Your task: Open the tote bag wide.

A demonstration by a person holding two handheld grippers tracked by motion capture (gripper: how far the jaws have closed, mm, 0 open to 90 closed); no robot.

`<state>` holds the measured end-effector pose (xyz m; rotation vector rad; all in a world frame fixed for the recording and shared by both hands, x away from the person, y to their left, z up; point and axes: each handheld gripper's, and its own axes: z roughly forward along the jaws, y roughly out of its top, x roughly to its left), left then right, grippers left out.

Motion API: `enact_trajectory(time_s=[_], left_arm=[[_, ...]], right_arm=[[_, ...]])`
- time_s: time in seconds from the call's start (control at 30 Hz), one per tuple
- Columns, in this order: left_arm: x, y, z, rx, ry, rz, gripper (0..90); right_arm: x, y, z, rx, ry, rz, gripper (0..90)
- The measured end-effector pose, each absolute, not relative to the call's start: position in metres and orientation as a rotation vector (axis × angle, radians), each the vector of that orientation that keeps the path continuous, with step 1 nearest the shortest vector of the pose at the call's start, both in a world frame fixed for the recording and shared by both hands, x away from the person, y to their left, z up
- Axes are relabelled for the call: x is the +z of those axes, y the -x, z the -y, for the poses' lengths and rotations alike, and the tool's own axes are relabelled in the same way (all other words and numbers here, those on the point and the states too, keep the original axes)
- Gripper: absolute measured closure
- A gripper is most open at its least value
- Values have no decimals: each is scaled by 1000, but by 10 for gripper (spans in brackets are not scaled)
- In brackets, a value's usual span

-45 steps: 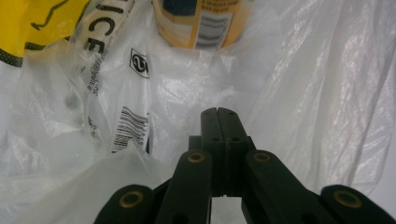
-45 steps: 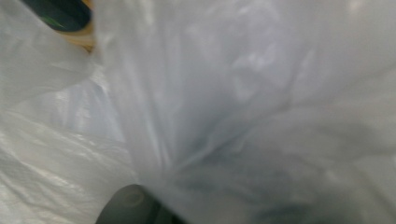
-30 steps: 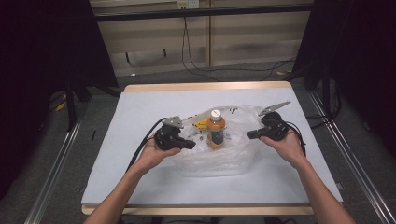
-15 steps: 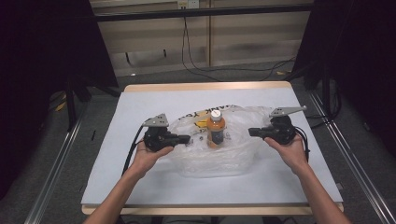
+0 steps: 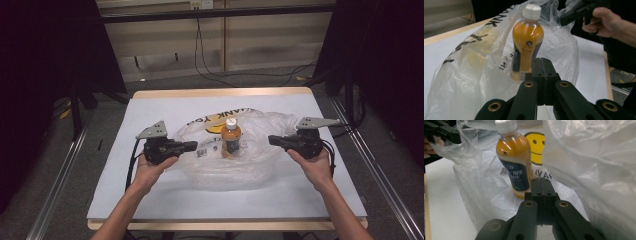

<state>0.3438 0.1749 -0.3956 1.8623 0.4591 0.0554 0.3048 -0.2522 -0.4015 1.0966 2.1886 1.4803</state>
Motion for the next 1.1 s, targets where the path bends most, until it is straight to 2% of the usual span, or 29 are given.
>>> enact_trajectory(time_s=[0.17, 0.27, 0.6, 0.73, 0.87, 1.0, 1.1], left_arm=[[-387, -345, -177, 44, -1831, -433, 900], [-385, -343, -171, 78, -1895, -396, 900], [-416, -346, -155, 42, -2040, -393, 900], [-419, -346, -162, -70, -1961, -366, 900], [-408, -343, -171, -52, -1927, -357, 900], [-398, -342, -180, -110, -1850, -361, 900], [-388, -342, -184, -68, -1838, -358, 900]], right_arm=[[-399, -301, 253, 1510, -1086, -2166, 900], [-399, -301, 252, 1517, -1083, -2175, 900], [-417, -301, 245, 1453, -1088, -2261, 900], [-424, -299, 252, 1417, -1117, -2276, 900], [-430, -293, 260, 1401, -1124, -2291, 900], [-429, -286, 269, 1415, -1139, -2270, 900], [-426, -282, 271, 1422, -1138, -2247, 900]])
